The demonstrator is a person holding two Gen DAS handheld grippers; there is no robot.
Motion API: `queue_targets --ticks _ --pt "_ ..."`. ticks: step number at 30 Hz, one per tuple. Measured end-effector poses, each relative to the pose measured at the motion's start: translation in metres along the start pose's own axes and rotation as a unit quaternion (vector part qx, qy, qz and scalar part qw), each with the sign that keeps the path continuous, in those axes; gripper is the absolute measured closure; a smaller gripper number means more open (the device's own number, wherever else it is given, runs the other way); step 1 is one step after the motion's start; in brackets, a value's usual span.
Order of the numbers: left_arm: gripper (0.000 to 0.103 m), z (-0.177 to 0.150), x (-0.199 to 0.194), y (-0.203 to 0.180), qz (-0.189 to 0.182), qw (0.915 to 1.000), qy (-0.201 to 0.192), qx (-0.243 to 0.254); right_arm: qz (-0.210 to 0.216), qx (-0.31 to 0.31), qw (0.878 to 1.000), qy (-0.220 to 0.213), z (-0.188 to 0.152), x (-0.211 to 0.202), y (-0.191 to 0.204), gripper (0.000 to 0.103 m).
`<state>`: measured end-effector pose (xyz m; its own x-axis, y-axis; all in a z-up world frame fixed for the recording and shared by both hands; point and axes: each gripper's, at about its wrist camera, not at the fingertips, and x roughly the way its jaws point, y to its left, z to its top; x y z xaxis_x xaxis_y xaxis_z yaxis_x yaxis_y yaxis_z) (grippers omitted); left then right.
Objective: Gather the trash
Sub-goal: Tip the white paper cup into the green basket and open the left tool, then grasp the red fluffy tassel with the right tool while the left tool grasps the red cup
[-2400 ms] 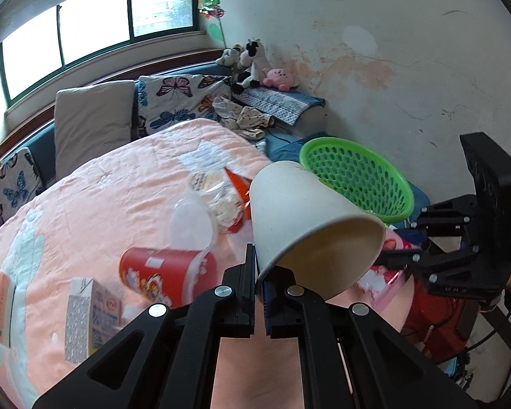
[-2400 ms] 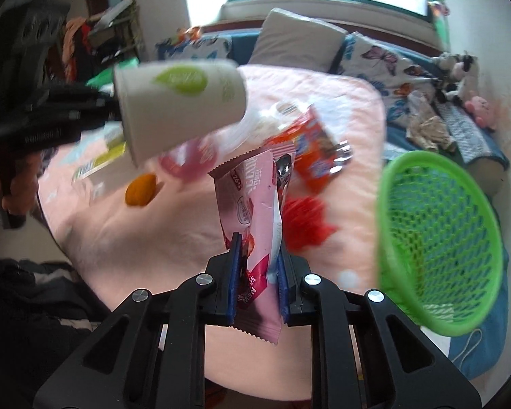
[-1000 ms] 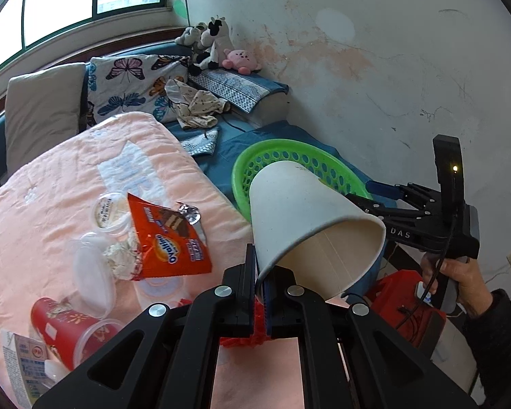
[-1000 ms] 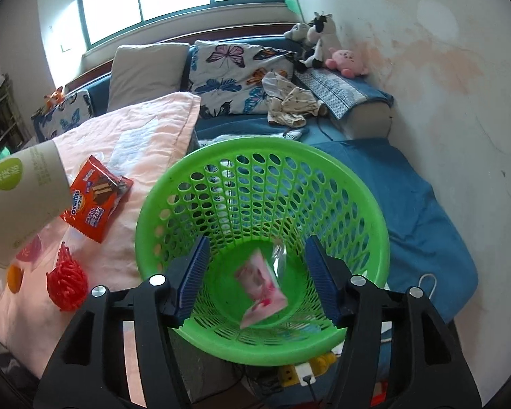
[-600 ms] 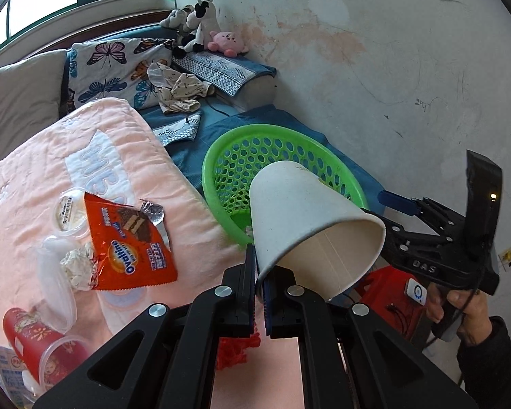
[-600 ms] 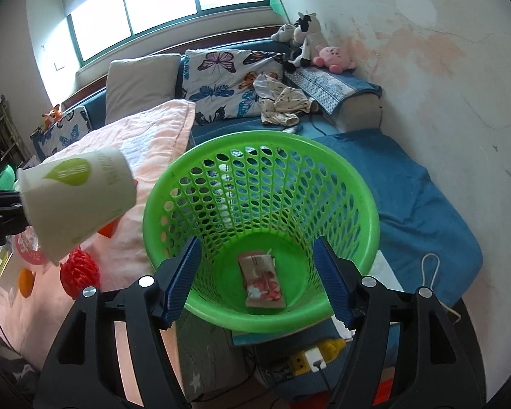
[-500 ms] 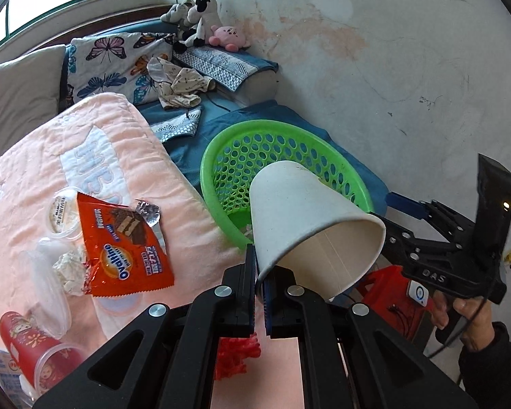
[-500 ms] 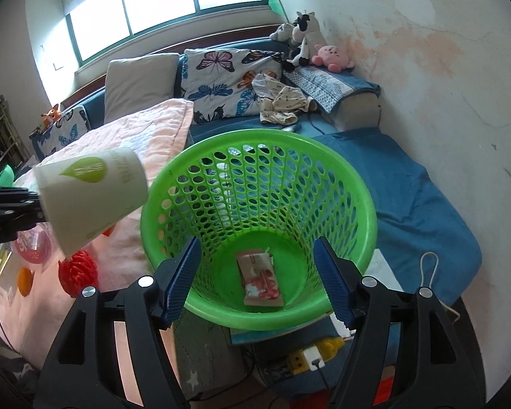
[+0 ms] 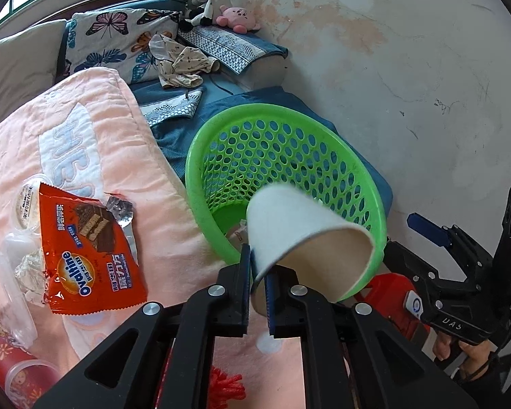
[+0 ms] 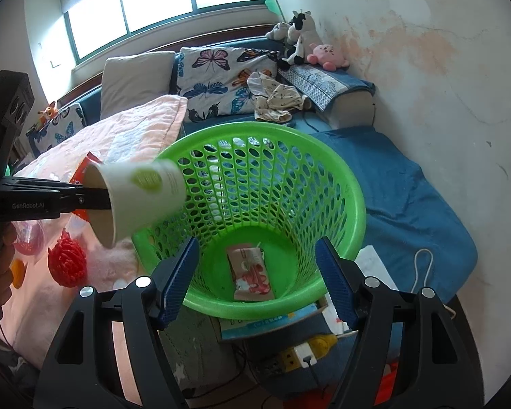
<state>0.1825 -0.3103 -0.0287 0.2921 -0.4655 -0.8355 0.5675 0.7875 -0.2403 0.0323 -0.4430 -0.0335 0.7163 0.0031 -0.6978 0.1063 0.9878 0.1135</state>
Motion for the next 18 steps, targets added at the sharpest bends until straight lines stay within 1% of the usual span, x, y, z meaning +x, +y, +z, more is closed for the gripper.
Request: queue_targets --ticks 1,2,3,5,9,11,14,15,16,18 --pt "0.088 -0.001 0.0 0.0 0.001 1.0 0.001 0.002 0.001 0.0 1.0 0.001 -0.001 0.0 0.0 0.032" --pt "0.084 -0.002 -0.001 -0.001 0.001 1.0 0.0 0.002 0.0 0.0 1.0 0.001 -0.002 0.0 0.0 0.032" --pt "0.071 -0.002 -0.003 0.0 0.004 1.0 -0.004 0.004 0.001 0.001 1.0 0.001 -0.003 0.0 0.0 0.032" --pt "0.062 -0.004 -0.011 -0.001 0.012 0.9998 -0.016 0.007 0.005 0.004 1.0 -0.001 -0.004 0.0 -0.001 0.032" --pt "0.062 -0.01 -0.031 0.0 0.014 0.9993 -0.035 0.008 0.016 0.001 1.0 -0.003 -0.006 -0.005 0.003 0.031" --pt "0.061 -0.016 -0.042 0.002 0.019 0.9989 -0.044 0.007 0.021 -0.004 1.0 -0.005 -0.007 -0.007 0.009 0.028" --pt "0.058 -0.025 -0.06 0.003 0.027 0.9979 -0.059 0.004 0.036 -0.019 0.999 -0.008 -0.01 -0.011 0.023 0.026" --pt "0.056 -0.028 -0.066 0.004 0.03 0.9974 -0.064 0.005 0.041 -0.024 0.999 -0.008 -0.011 -0.011 0.028 0.025" --pt "0.052 -0.033 -0.073 0.005 0.034 0.997 -0.069 0.005 0.052 -0.031 0.998 -0.007 -0.012 -0.012 0.036 0.024" --pt "0.046 -0.039 -0.083 0.008 0.043 0.9961 -0.077 0.001 0.068 -0.045 0.997 -0.007 -0.015 -0.013 0.05 0.022"
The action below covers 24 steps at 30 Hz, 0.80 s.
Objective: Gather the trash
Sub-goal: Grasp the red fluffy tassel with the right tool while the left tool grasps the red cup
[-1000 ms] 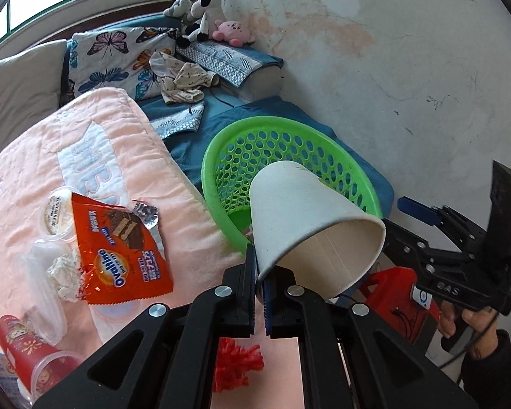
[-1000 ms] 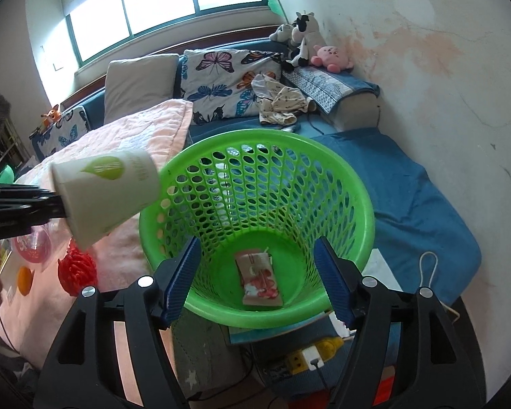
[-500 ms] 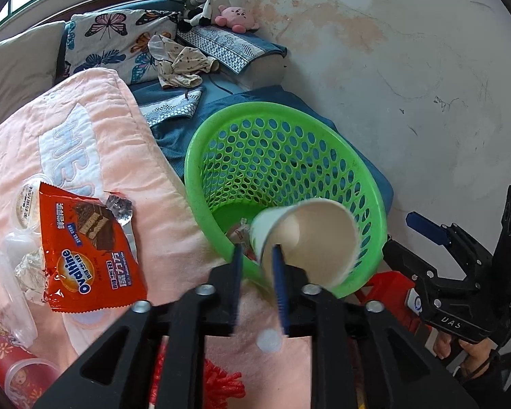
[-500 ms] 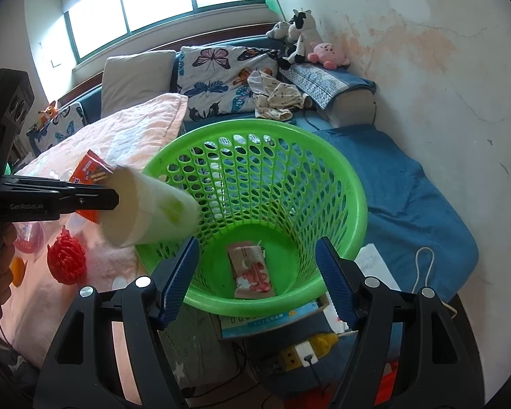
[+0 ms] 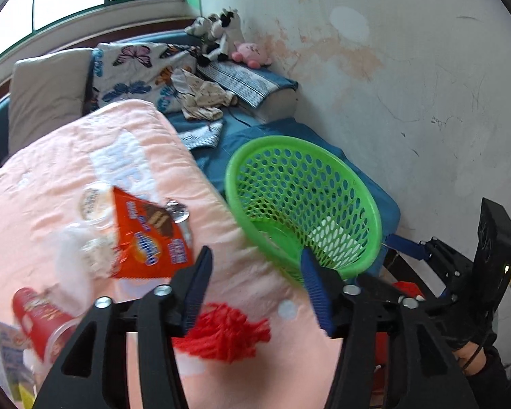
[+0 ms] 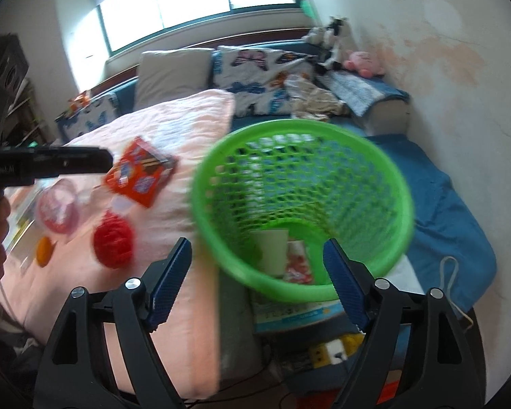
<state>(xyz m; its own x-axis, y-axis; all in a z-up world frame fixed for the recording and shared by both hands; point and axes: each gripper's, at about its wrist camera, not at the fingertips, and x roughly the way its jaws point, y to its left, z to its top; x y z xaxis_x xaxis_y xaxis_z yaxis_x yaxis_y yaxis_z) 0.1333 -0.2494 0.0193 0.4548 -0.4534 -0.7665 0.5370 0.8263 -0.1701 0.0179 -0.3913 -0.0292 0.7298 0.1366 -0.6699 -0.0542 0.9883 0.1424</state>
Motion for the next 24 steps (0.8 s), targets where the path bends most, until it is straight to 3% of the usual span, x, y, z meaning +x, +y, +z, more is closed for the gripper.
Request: queue_targets --ticks 7,11,24 --pt "0.041 -0.015 -0.031 0.032 0.028 0.9993 -0.015 -0.021 0.058 -0.048 0.997 -0.002 0.002 0.004 0.051 0.012" --pt "0.034 -0.025 -0.044 0.051 0.049 0.9981 -0.021 -0.031 0.084 -0.074 0.994 0.004 0.004 0.013 0.077 0.011" --pt "0.021 -0.053 -0.072 0.111 0.111 0.9919 -0.025 -0.057 0.096 -0.113 0.988 0.042 0.005 0.055 0.121 0.011"
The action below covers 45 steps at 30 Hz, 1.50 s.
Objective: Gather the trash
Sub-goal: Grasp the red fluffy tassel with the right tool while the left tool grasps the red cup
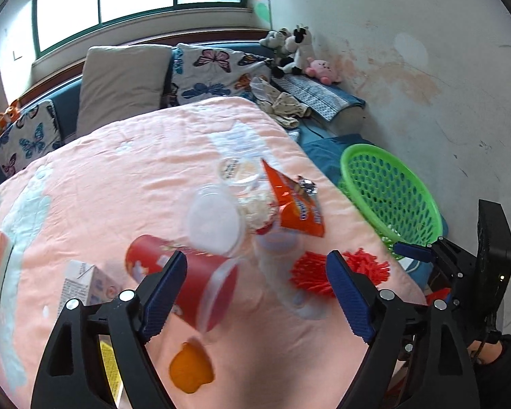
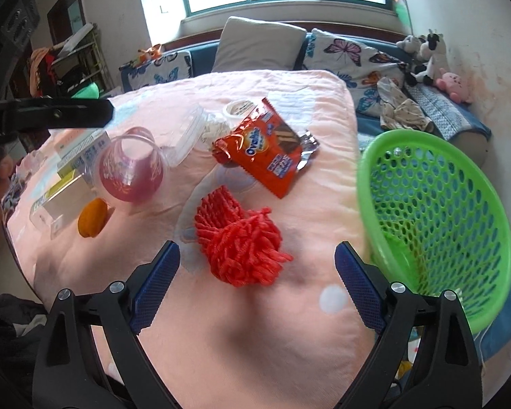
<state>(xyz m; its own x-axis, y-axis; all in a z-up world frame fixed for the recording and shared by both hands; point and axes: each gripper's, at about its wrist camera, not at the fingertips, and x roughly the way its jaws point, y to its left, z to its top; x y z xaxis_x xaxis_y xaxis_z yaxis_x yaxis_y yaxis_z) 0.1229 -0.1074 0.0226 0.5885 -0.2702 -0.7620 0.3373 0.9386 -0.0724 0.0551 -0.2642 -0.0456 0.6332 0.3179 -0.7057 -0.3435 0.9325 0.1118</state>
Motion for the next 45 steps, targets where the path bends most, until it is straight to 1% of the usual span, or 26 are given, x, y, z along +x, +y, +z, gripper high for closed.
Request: queue_targets --ticks 5,10,15,16,20,23,25,28,32,39,45 --pt "0.021 -0.008 0.005 0.018 0.012 0.9998 0.011 -0.008 -0.003 -0.005 1.0 0.014 0.002 0.017 0.003 0.011" --pt "0.021 -0.015 0.011 0.025 0.027 0.9995 0.017 0.005 -0.009 -0.007 1.0 0.026 0.003 0.03 0.005 0.012" --pt "0.022 -0.024 0.019 0.018 0.057 0.9974 0.022 0.04 -0.011 -0.005 0.999 0.034 0.004 0.038 0.005 0.02" --pt "0.024 -0.026 0.022 0.016 0.063 0.9966 0.026 0.046 -0.011 -0.005 0.999 0.035 0.004 0.039 0.005 0.024" --pt "0.032 -0.029 0.031 0.018 0.088 0.9939 0.037 0.055 -0.008 0.0 0.999 0.041 0.003 0.043 0.004 0.031" --pt "0.039 -0.031 0.037 0.02 0.092 0.9934 0.045 0.051 -0.006 0.0 0.999 0.042 0.002 0.043 0.006 0.037" --pt "0.046 -0.033 0.041 0.021 0.098 0.9924 0.051 0.053 -0.004 -0.002 0.999 0.043 0.003 0.044 0.007 0.039" --pt "0.055 -0.035 0.042 0.022 0.111 0.9912 0.048 0.054 -0.002 -0.006 0.999 0.046 0.002 0.044 0.01 0.046" --pt "0.063 -0.032 0.038 0.028 0.114 0.9918 0.041 0.041 -0.001 -0.009 0.999 0.043 0.002 0.043 0.013 0.052" --pt "0.074 -0.031 0.031 0.028 0.133 0.9899 0.027 0.042 -0.002 -0.009 0.999 0.036 0.002 0.036 0.014 0.057" --pt "0.088 -0.026 0.02 0.036 0.14 0.9897 0.019 0.022 0.004 0.0 1.0 0.026 0.004 0.025 0.011 0.058"
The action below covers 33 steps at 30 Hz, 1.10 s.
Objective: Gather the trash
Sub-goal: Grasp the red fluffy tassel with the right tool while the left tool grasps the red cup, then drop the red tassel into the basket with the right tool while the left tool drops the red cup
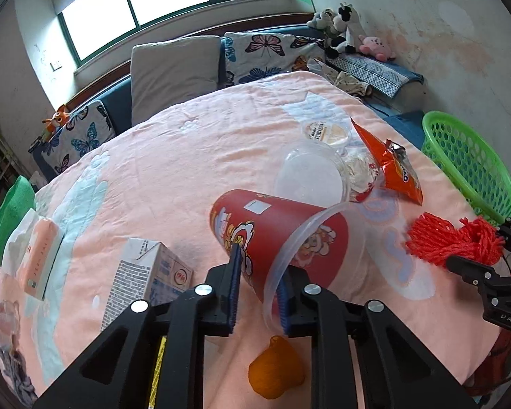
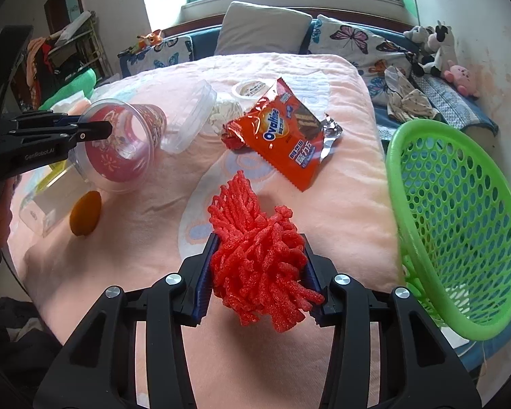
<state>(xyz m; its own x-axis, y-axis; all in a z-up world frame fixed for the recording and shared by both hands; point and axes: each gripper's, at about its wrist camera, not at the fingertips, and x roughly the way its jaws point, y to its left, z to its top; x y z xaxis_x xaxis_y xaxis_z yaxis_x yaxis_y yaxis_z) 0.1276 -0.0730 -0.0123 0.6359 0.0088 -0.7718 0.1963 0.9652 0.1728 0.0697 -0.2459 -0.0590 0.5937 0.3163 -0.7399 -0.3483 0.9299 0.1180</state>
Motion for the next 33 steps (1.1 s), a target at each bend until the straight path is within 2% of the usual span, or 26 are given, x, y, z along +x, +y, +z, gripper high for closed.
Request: queue_targets --ticks 4,16,33 --pt "0.098 0.002 -0.005 0.007 -0.006 0.9999 0.002 -0.014 0.0 0.004 1.0 -0.009 0.002 -0.01 -0.003 0.058" --pt "0.098 0.006 -0.024 0.001 -0.033 0.9992 -0.008 -0.02 -0.009 0.014 0.999 -0.028 0.004 -0.031 -0.013 0.058" --pt "0.098 0.042 -0.066 -0.067 -0.068 0.9942 -0.069 0.048 -0.052 0.047 0.996 -0.058 0.005 -0.071 -0.052 0.058"
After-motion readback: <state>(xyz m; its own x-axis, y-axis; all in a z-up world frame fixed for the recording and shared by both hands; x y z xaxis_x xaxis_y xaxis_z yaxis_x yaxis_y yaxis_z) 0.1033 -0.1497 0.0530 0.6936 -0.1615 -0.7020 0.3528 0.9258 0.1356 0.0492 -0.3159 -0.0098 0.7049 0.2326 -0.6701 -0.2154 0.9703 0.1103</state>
